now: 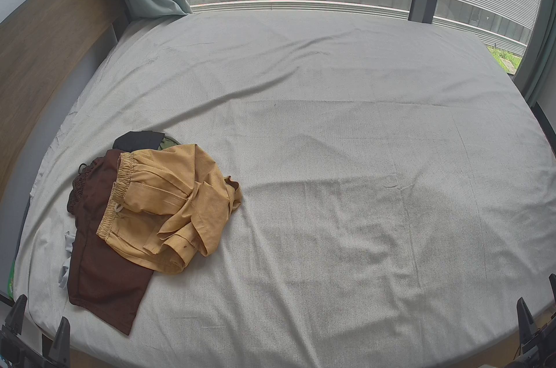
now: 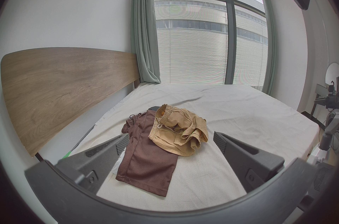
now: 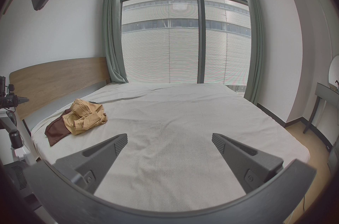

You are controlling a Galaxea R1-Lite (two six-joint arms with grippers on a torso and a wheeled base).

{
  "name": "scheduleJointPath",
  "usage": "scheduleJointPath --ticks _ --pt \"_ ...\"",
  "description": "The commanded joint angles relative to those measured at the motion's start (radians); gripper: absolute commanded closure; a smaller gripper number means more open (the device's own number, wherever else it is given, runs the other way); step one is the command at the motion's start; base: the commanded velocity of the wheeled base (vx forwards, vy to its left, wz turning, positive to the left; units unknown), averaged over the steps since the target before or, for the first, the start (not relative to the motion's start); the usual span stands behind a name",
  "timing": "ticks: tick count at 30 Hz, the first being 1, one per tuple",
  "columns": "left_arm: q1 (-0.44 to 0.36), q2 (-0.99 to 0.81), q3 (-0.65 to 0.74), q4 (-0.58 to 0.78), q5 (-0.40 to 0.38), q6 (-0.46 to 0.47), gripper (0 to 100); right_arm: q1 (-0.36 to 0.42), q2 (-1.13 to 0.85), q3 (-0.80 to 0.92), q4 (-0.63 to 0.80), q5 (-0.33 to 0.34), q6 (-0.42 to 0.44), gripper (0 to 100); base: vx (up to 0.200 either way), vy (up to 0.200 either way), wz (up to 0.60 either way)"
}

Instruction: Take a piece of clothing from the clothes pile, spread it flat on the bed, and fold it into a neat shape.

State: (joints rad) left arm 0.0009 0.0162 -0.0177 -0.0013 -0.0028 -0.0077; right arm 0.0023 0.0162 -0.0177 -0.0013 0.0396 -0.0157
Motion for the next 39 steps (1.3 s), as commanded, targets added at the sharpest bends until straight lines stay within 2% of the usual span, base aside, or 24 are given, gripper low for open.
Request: scheduleJointPath --ticks 1,18,23,27,39 --pt "0.001 -0.016 0.016 0.0 0.0 0.0 0 0.001 -0.009 0.016 0.0 0.0 -0.001 0 0.0 0.0 0.0" --pt "0.002 -0.016 0.018 -0.013 0.006 0.009 0 -0.001 -0.009 0.016 0.0 0.0 -0.003 0 0.0 0.0 0.0" --pt "0.004 0.004 -0.07 -0.054 0.014 0.015 0 -0.001 -0.009 0.018 -0.002 0.0 -0.006 0 0.0 0.0 0.0" --pt "-0.019 0.061 -0.084 -0.028 -0.019 0.015 0 -0.002 -0.009 0.018 -0.002 0.0 -0.007 0 0.0 0.0 0.0" --pt "-0.071 0.283 -0.168 -0.039 -0.02 0.006 0 -0.001 -0.009 0.016 -0.002 0.0 -0.004 0 0.0 0.0 0.0"
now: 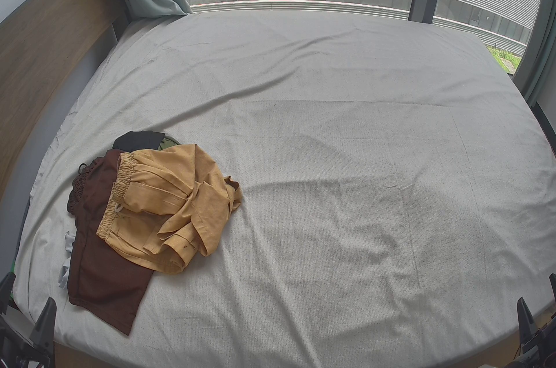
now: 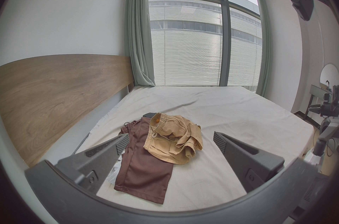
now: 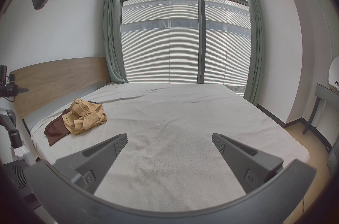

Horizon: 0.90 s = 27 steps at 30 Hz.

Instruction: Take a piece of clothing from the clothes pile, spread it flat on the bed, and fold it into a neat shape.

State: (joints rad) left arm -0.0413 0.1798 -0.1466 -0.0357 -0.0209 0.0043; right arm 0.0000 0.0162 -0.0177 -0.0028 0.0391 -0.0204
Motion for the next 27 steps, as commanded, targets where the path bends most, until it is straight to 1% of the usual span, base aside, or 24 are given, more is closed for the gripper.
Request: scheduleJointPath --ticks 1,3,4,6,7,12,16,19,21,25,27 --pt "-0.037 0.129 -0.041 -0.003 -0.007 -0.007 0 0.002 -0.009 0.018 0.0 0.001 0.0 0 0.0 0.0 0.0" --pt "-0.043 0.135 -0.042 0.004 -0.016 -0.007 0 0.002 -0.009 0.018 0.0 0.001 0.002 0 0.0 0.0 0.0" --pt "-0.066 0.167 -0.044 0.01 -0.047 -0.018 0 0.002 -0.009 0.016 0.0 0.001 0.002 0 0.0 0.0 0.0" --pt "-0.069 0.19 -0.045 0.005 -0.053 -0.024 0 0.002 -0.009 0.016 0.0 0.001 0.002 0 0.0 0.0 0.0" --pt "-0.072 0.237 -0.05 -0.006 -0.06 -0.043 0 0.002 -0.009 0.016 0.0 -0.001 0.002 0 0.0 0.0 0.0" --pt "-0.072 0.357 -0.114 -0.035 -0.122 -0.121 0 0.002 -0.009 0.016 0.0 0.001 0.002 0 0.0 0.0 0.0" --pt "-0.072 0.448 -0.157 -0.085 -0.131 -0.178 0 0.002 -0.009 0.018 0.0 0.001 0.002 0 0.0 0.0 0.0" --pt "-0.071 0.497 -0.172 -0.113 -0.139 -0.184 0 0.002 -0.009 0.018 0.0 0.001 0.002 0 0.0 0.0 0.0" --pt "-0.063 0.561 -0.183 -0.15 -0.163 -0.191 0 0.002 -0.009 0.016 0.0 -0.001 0.002 0 0.0 0.0 0.0" --pt "-0.062 0.636 -0.182 -0.194 -0.182 -0.196 0 0.002 -0.009 0.016 0.0 -0.001 0.002 0 0.0 0.0 0.0" --pt "-0.062 0.647 -0.183 -0.204 -0.189 -0.196 0 0.002 -0.009 0.018 0.0 0.001 0.0 0 0.0 0.0 0.0"
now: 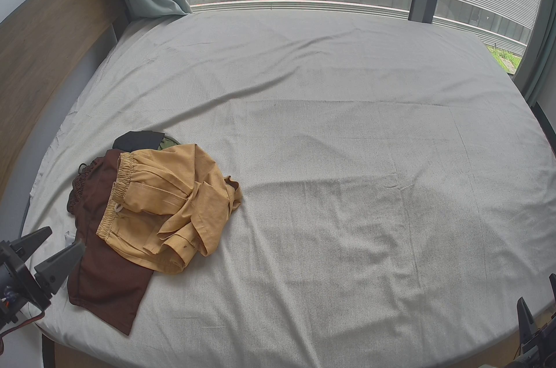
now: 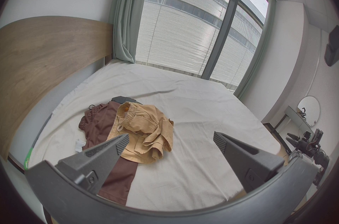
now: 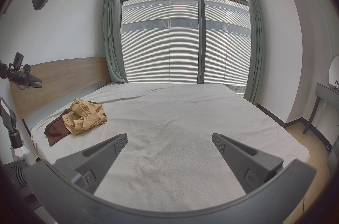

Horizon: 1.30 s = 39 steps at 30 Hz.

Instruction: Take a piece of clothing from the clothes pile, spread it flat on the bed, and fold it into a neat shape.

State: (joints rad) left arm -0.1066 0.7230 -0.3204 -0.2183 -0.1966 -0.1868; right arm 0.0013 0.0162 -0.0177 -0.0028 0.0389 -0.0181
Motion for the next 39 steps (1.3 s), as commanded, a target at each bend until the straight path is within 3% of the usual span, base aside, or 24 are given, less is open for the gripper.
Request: scheduleJointPath --ticks 1,6,18,27,34,39 --pt "0.008 0.13 -0.009 -0.035 -0.034 -0.003 0 0.0 -0.009 0.016 0.0 -0.001 -0.002 0 0.0 0.0 0.0" --pt "0.061 0.208 -0.019 -0.069 -0.093 0.004 0 0.0 -0.009 0.016 0.0 -0.001 -0.002 0 0.0 0.0 0.0" --pt "0.269 0.36 -0.031 -0.184 -0.308 0.041 0 0.002 -0.009 0.016 0.0 -0.001 -0.003 0 0.0 0.0 0.0" --pt "0.306 0.489 -0.037 -0.348 -0.386 0.063 0 0.002 -0.009 0.016 0.0 -0.001 -0.003 0 0.0 0.0 0.0" --pt "0.349 0.582 -0.086 -0.365 -0.451 0.058 0 0.002 -0.009 0.018 0.0 -0.001 -0.003 0 0.0 0.0 0.0" --pt "0.403 0.63 -0.101 -0.366 -0.596 0.059 0 0.002 -0.009 0.018 0.0 -0.001 -0.003 0 0.0 0.0 0.0"
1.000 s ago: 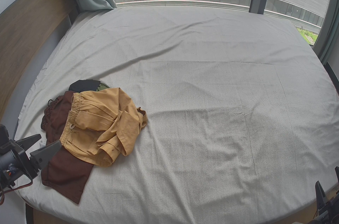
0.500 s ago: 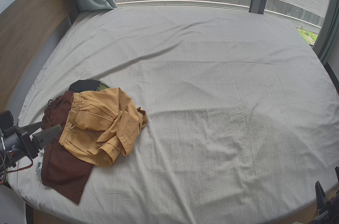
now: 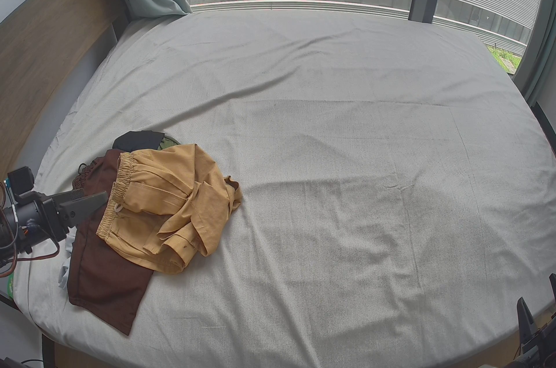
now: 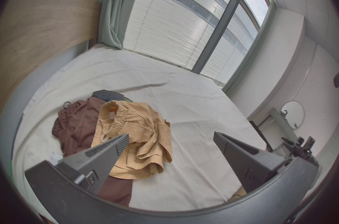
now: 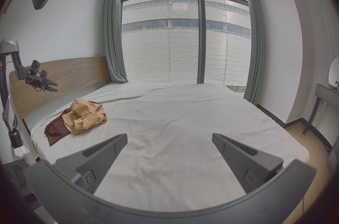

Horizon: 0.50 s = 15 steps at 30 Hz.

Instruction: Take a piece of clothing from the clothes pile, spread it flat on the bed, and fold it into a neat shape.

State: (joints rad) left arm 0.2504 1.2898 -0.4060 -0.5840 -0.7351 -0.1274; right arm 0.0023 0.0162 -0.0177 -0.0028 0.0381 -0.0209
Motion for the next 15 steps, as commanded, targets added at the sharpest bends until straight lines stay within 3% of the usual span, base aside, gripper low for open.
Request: scheduleJointPath --ticks 1,15 --pt "0.052 0.074 -0.02 0.0 -0.075 0.0 0 0.001 -0.009 0.018 0.0 0.0 -0.001 0 0.0 0.0 0.0" --pt "0.073 0.241 -0.103 -0.02 -0.109 0.006 0 0.001 -0.009 0.018 0.0 0.0 -0.001 0 0.0 0.0 0.0"
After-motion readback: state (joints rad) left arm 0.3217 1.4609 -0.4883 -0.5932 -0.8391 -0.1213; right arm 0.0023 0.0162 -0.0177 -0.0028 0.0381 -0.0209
